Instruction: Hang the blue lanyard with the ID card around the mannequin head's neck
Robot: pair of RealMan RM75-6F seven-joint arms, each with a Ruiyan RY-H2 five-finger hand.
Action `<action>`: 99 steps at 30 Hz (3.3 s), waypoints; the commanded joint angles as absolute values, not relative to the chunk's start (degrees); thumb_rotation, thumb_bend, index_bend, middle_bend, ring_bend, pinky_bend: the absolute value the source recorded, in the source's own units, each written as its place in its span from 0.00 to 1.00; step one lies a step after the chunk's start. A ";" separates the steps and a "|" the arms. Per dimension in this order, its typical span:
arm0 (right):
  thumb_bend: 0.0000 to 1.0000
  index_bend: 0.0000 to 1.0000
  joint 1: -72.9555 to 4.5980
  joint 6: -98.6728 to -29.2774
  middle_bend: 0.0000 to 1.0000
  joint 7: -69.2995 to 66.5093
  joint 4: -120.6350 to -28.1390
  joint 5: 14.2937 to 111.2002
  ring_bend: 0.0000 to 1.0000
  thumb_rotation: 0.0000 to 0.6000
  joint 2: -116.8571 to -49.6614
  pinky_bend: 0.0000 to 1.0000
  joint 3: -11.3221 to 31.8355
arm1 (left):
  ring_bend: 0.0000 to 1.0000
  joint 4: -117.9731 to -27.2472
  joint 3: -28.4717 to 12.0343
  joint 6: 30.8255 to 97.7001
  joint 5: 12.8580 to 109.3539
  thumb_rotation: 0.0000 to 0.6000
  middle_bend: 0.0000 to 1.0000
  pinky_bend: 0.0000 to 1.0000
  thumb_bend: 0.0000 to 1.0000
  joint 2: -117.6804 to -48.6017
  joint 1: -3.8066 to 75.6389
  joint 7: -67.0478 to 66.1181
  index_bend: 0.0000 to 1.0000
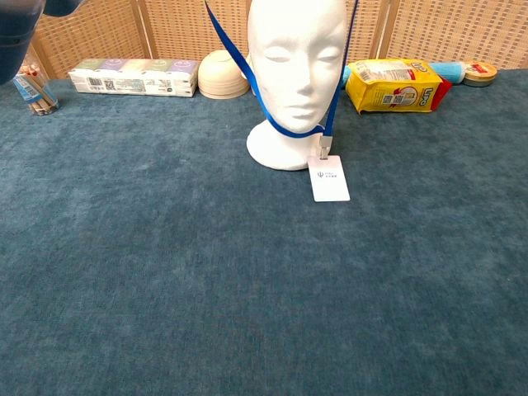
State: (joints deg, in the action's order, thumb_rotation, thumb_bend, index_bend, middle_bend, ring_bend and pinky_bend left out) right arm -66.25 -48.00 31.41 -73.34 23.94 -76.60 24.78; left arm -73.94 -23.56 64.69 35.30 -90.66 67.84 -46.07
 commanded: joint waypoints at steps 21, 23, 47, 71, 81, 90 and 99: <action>0.49 0.53 -66.25 -48.59 0.91 29.18 -75.85 20.50 1.00 0.00 -73.18 1.00 22.80 | 1.00 -77.21 -23.42 66.31 35.66 0.75 1.00 1.00 0.24 -88.64 66.33 -46.23 0.70; 0.49 0.53 -65.83 -49.71 0.91 28.59 -76.24 21.42 1.00 0.00 -73.03 1.00 22.83 | 1.00 -78.36 -23.29 66.70 35.79 0.75 1.00 1.00 0.24 -87.84 65.68 -46.02 0.69; 0.51 0.51 -46.64 -70.56 0.80 15.06 -100.86 41.29 0.93 0.00 -63.96 0.95 20.04 | 0.64 -103.56 -9.79 73.51 47.54 0.75 0.65 0.73 0.16 -68.29 43.48 -33.67 0.47; 0.51 0.51 -28.76 -82.35 0.73 14.01 -109.94 60.45 0.83 0.00 -61.29 0.87 9.65 | 0.60 -97.43 4.41 92.69 76.60 0.76 0.62 0.66 0.15 -63.34 15.52 -7.72 0.45; 0.51 0.54 -23.01 -86.28 0.69 18.23 -109.50 63.49 0.77 0.00 -62.85 0.84 5.66 | 0.60 -95.93 6.92 97.80 81.60 0.76 0.62 0.66 0.15 -63.60 7.86 -5.04 0.45; 0.51 0.55 -18.47 -88.81 0.68 17.83 -109.43 66.34 0.77 0.00 -63.08 0.84 3.60 | 0.60 -94.65 7.25 99.92 83.35 0.76 0.62 0.65 0.15 -64.08 3.50 -3.28 0.45; 0.51 0.55 -14.08 -91.36 0.68 17.04 -109.69 69.73 0.76 0.00 -63.00 0.84 1.57 | 0.59 -92.98 7.39 99.54 81.61 0.75 0.62 0.63 0.15 -63.98 -0.50 0.25 0.45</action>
State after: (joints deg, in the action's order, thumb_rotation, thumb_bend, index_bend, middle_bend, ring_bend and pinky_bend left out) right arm -14.98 -90.75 17.43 -109.59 69.02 -63.08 2.05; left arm -93.45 7.39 99.72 81.99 -64.03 0.10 -0.35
